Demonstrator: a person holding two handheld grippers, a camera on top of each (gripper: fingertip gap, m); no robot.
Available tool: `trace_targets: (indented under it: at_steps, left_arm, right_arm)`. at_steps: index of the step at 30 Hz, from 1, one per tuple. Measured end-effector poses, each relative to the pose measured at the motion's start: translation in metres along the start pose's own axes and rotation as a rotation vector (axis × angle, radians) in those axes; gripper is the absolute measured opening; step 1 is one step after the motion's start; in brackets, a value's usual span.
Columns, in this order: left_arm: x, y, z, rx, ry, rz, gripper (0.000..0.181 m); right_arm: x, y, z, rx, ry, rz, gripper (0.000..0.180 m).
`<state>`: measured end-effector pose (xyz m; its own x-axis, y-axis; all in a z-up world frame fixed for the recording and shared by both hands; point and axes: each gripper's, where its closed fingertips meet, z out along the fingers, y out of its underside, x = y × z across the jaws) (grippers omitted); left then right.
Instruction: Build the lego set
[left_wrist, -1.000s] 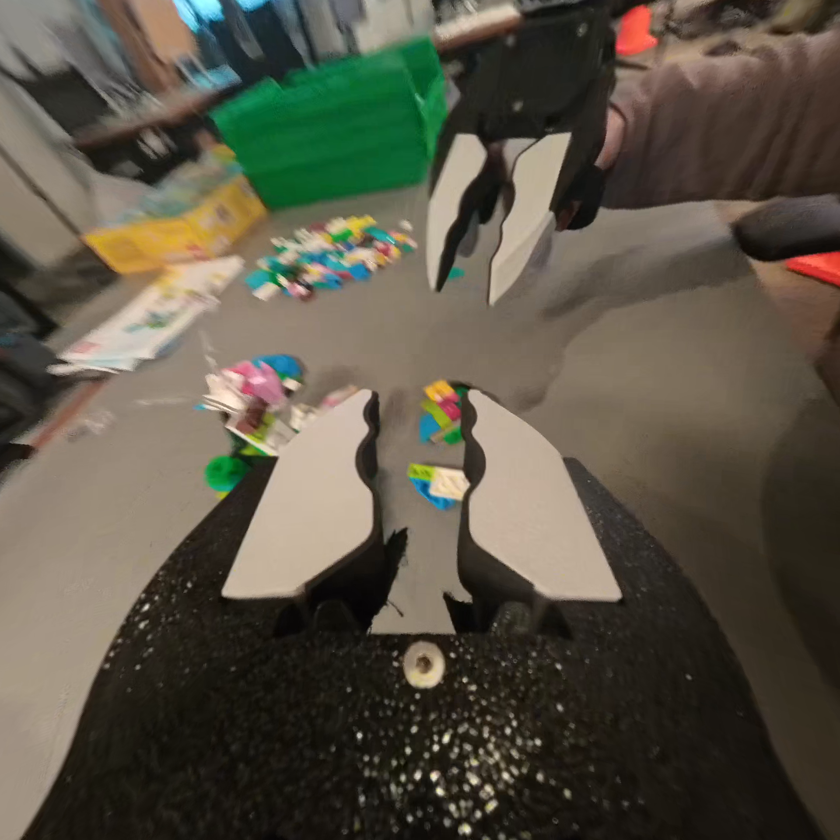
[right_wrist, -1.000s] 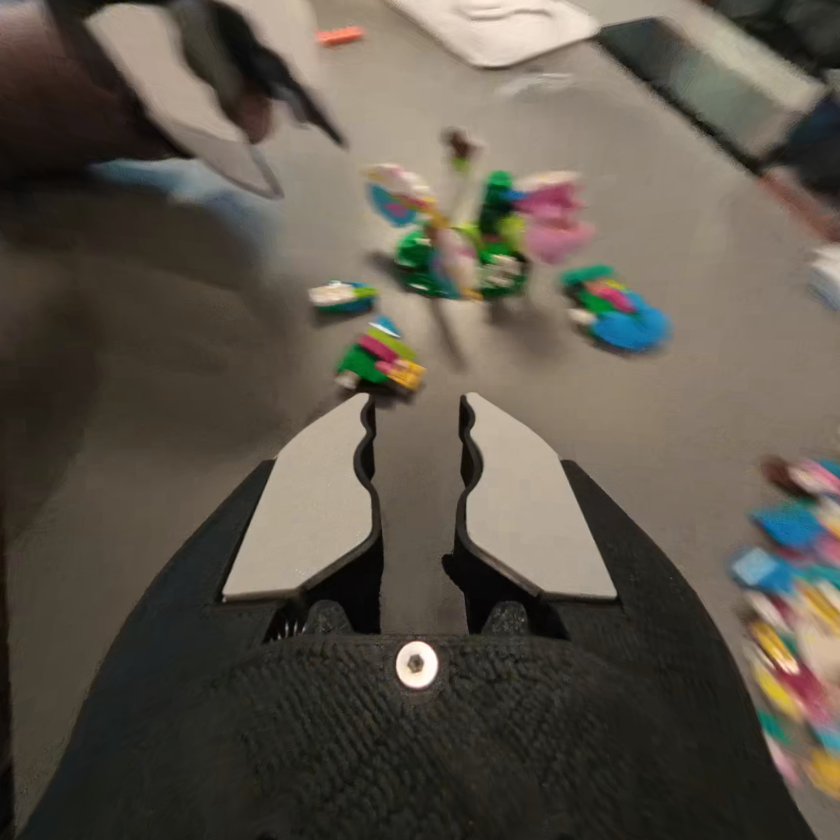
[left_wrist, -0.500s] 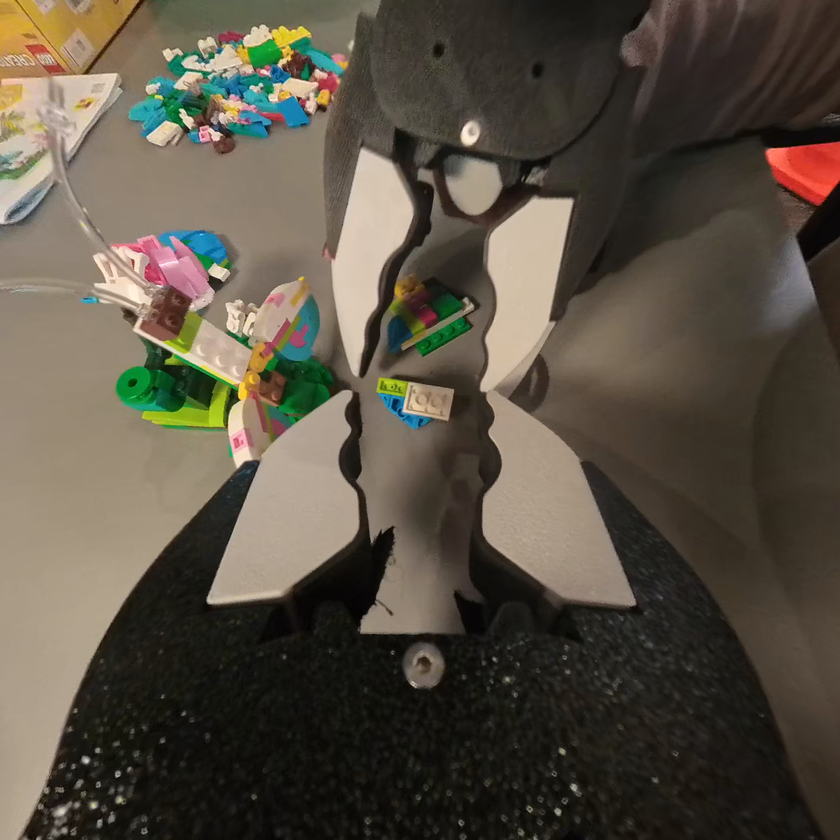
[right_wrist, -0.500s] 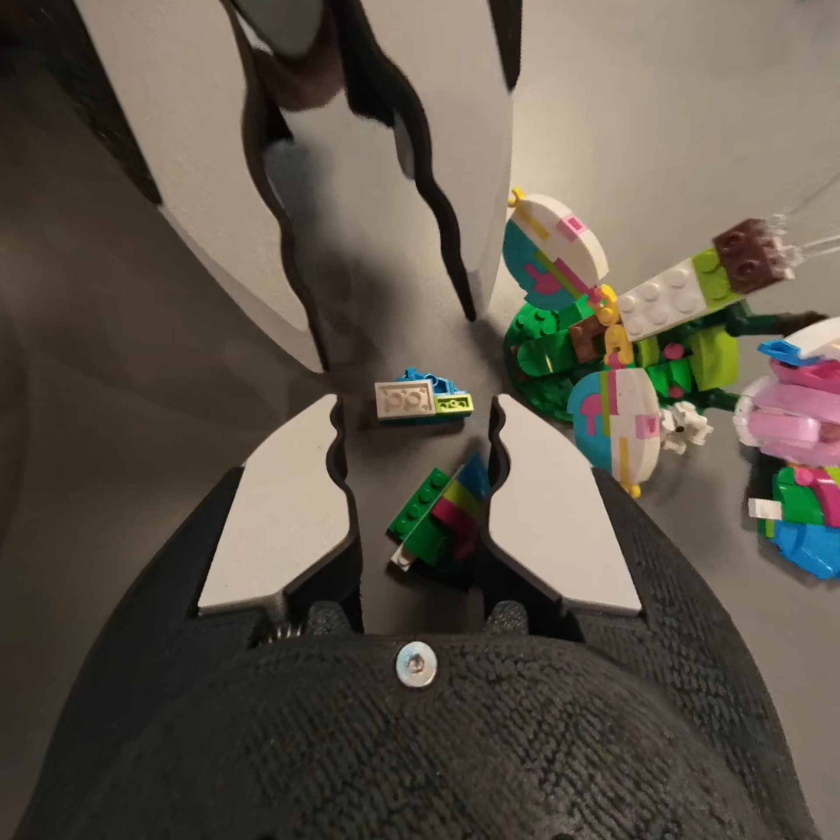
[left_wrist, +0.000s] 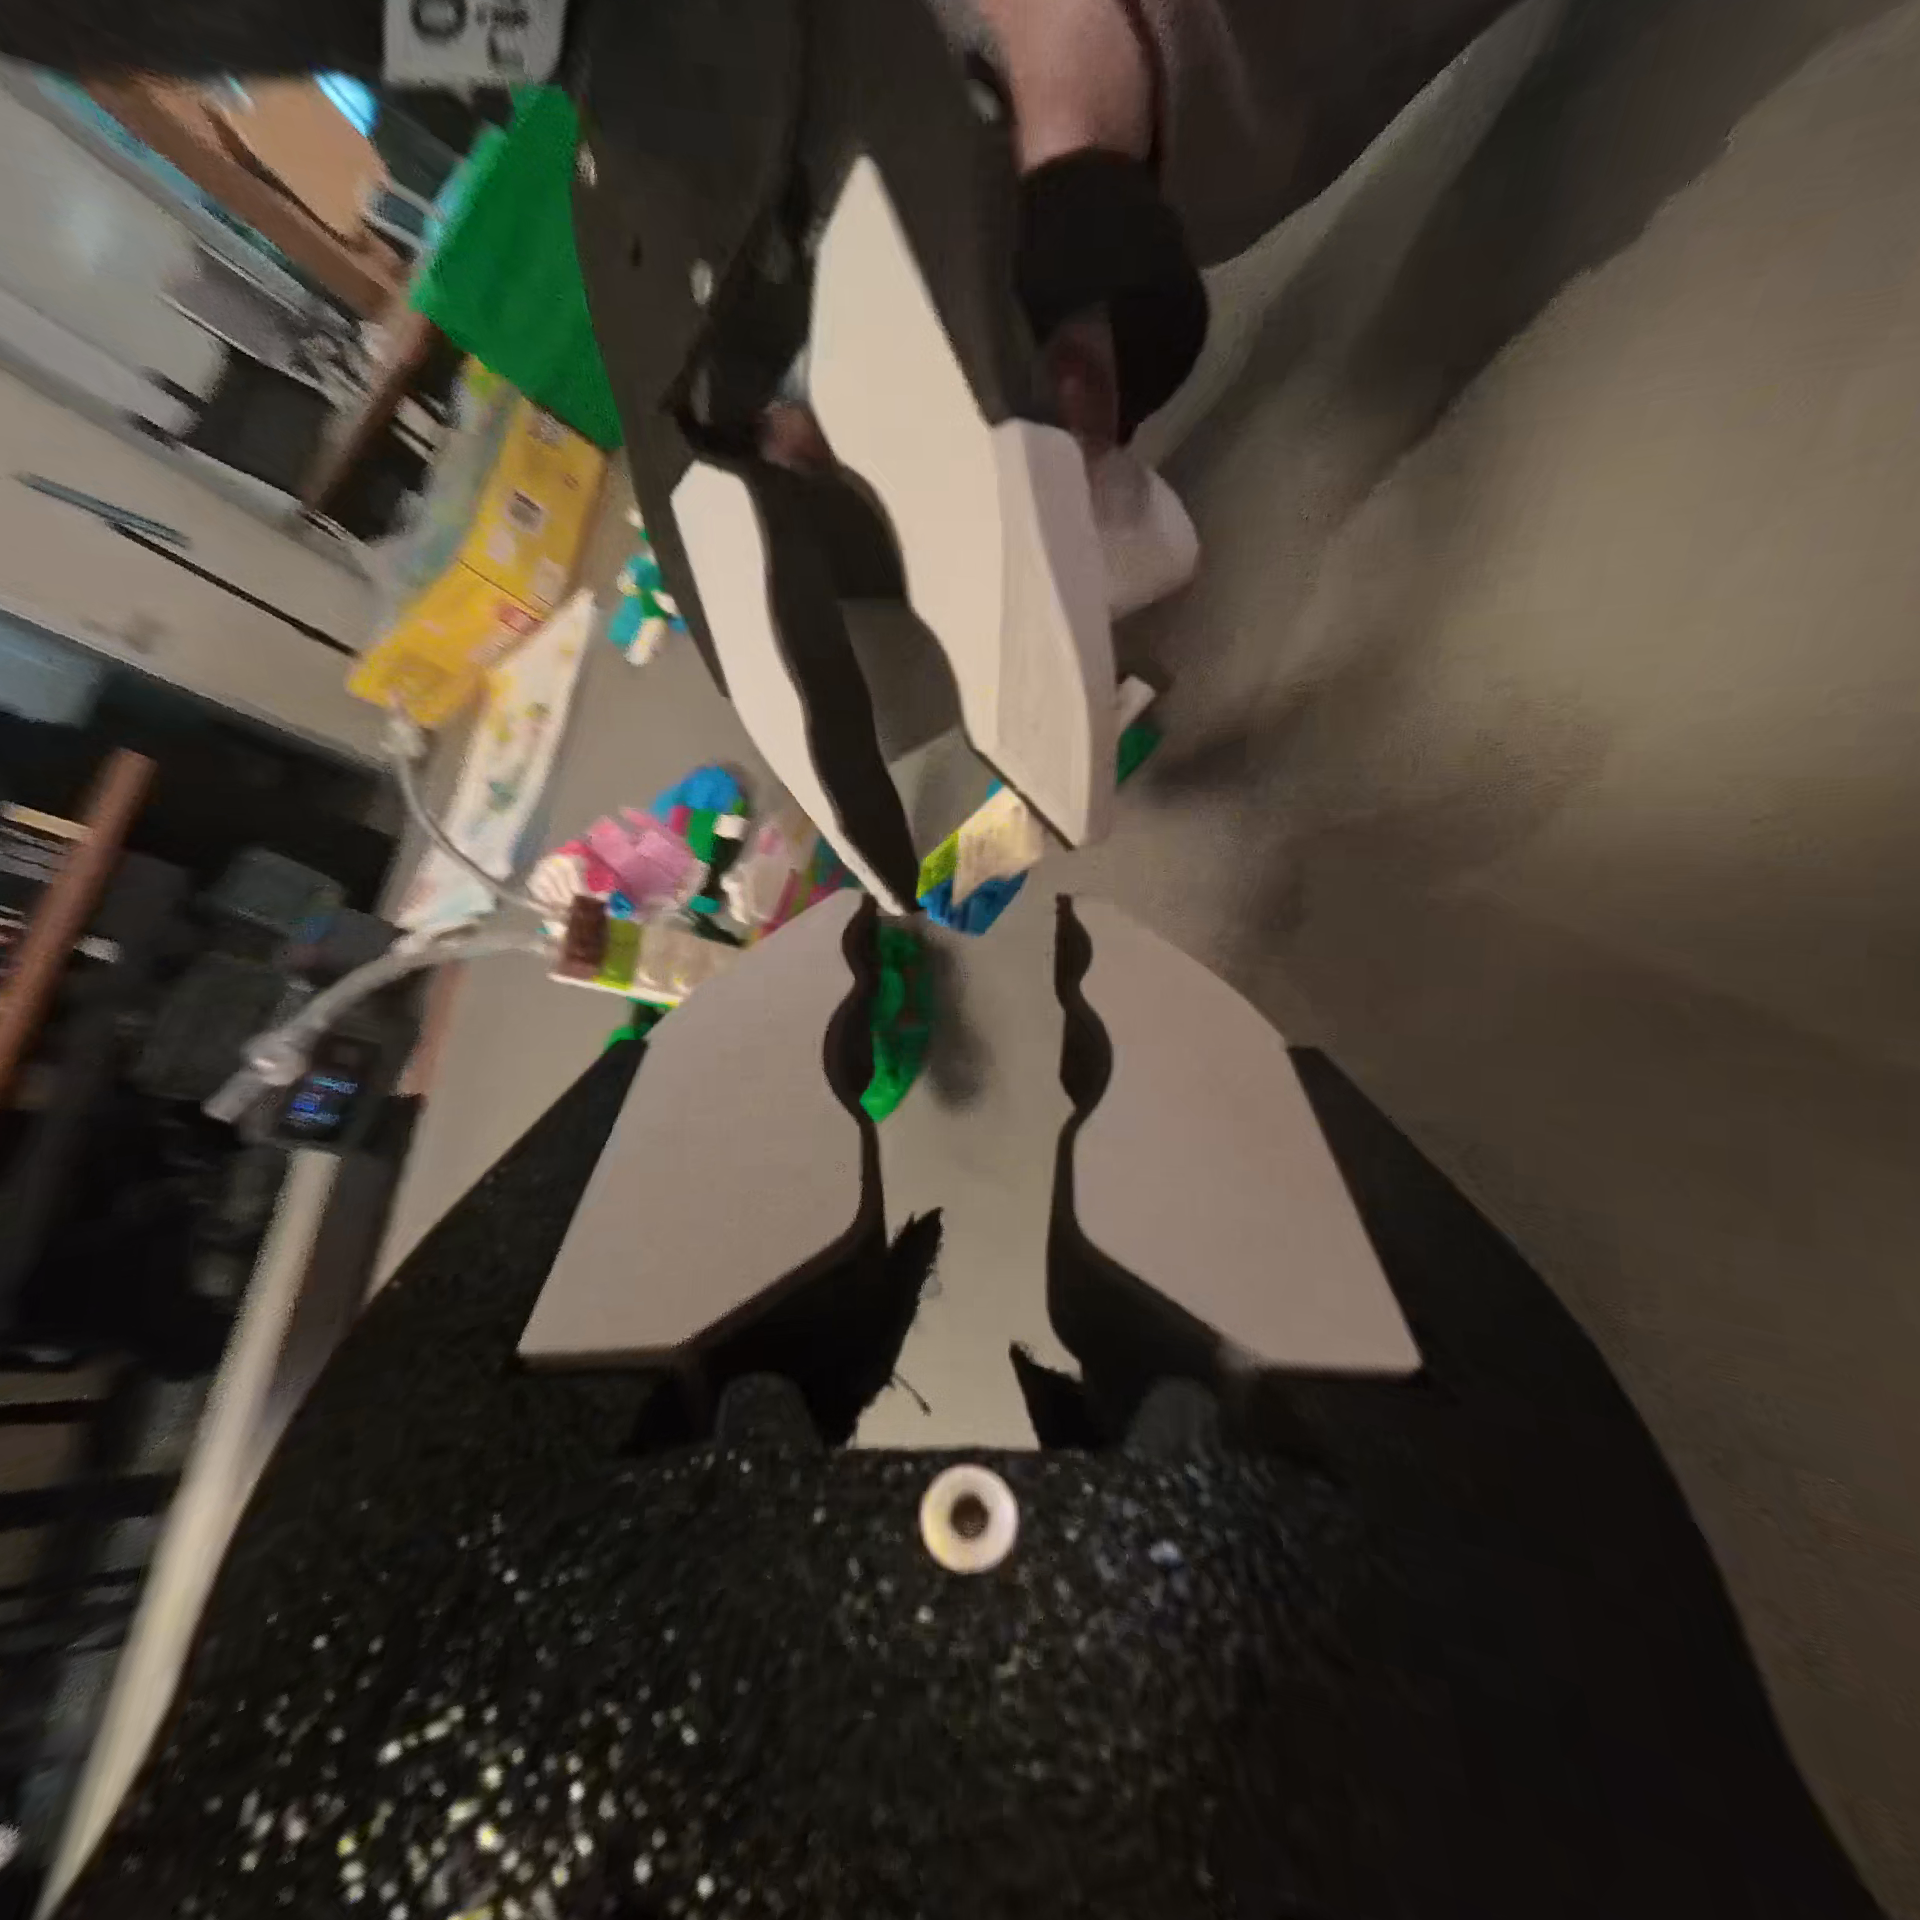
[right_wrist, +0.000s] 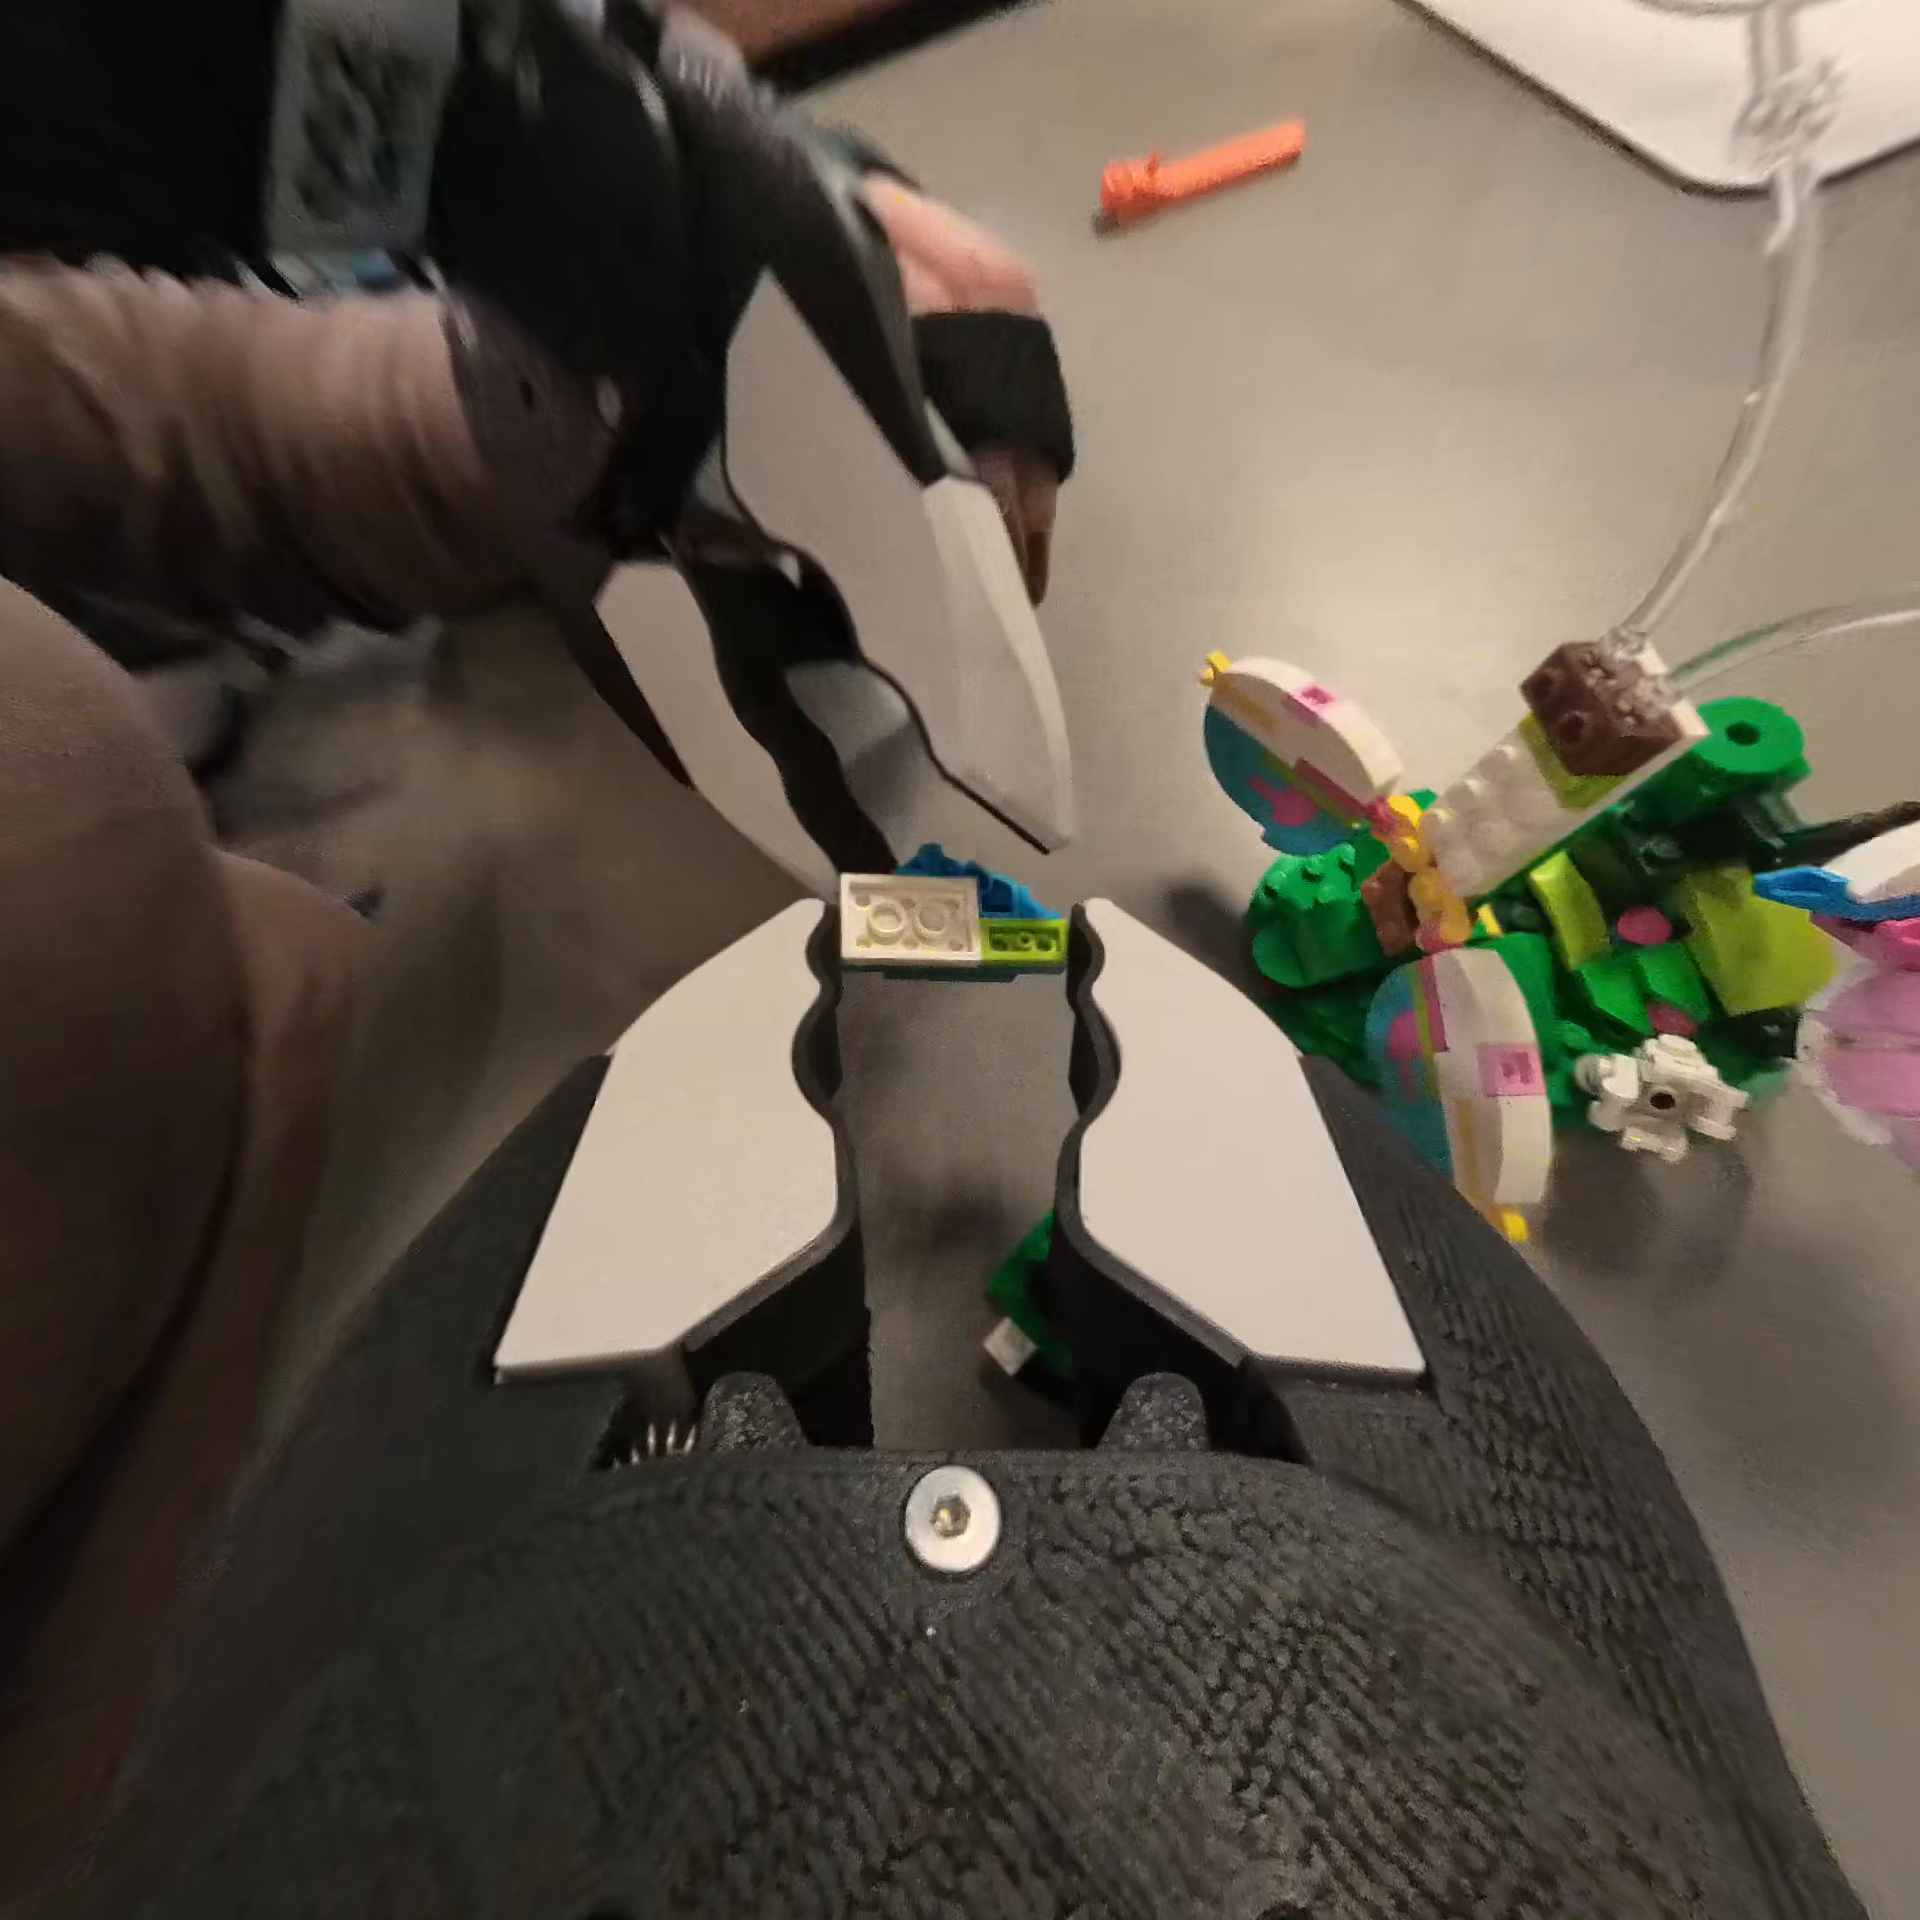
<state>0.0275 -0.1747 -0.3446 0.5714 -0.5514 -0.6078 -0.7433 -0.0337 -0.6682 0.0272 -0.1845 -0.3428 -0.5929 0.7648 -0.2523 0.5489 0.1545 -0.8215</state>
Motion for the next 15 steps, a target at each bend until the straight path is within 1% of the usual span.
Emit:
trace_targets:
  at_steps: [2,3,4,6,8,10,13,15]
  left_arm:
    - [-0.003,-0.004,0.000,-0.003,-0.065,0.097,0.022]
    - [-0.005,-0.004,0.000,-0.009,-0.094,0.130,0.013]
    - [-0.005,-0.005,0.000,-0.012,-0.109,0.158,0.009]
    - [-0.004,-0.005,0.000,-0.021,-0.109,0.172,0.008]
    - [-0.003,-0.002,0.001,-0.040,-0.070,0.108,0.005]
    - [-0.003,-0.001,0.002,-0.037,-0.019,-0.014,0.004]
    - [0.002,-0.005,0.001,-0.008,0.083,-0.173,0.004]
    - [0.007,-0.007,-0.001,0.000,0.148,-0.243,0.003]
  right_arm:
    - [-0.006,-0.006,-0.003,0.046,-0.041,0.025,0.040]
    - [-0.008,-0.008,-0.004,0.065,-0.060,0.037,0.040]
    - [-0.010,-0.009,-0.005,0.077,-0.072,0.045,0.040]
    - [-0.010,-0.008,-0.005,0.085,-0.074,0.049,0.040]
    - [-0.006,-0.011,-0.007,0.121,-0.034,0.020,0.040]
    - [0.000,-0.015,-0.013,0.143,0.057,-0.075,0.042]
    - [-0.010,-0.012,-0.015,0.090,0.078,-0.225,0.030]
    - [-0.014,-0.011,-0.014,0.062,0.079,-0.280,0.021]
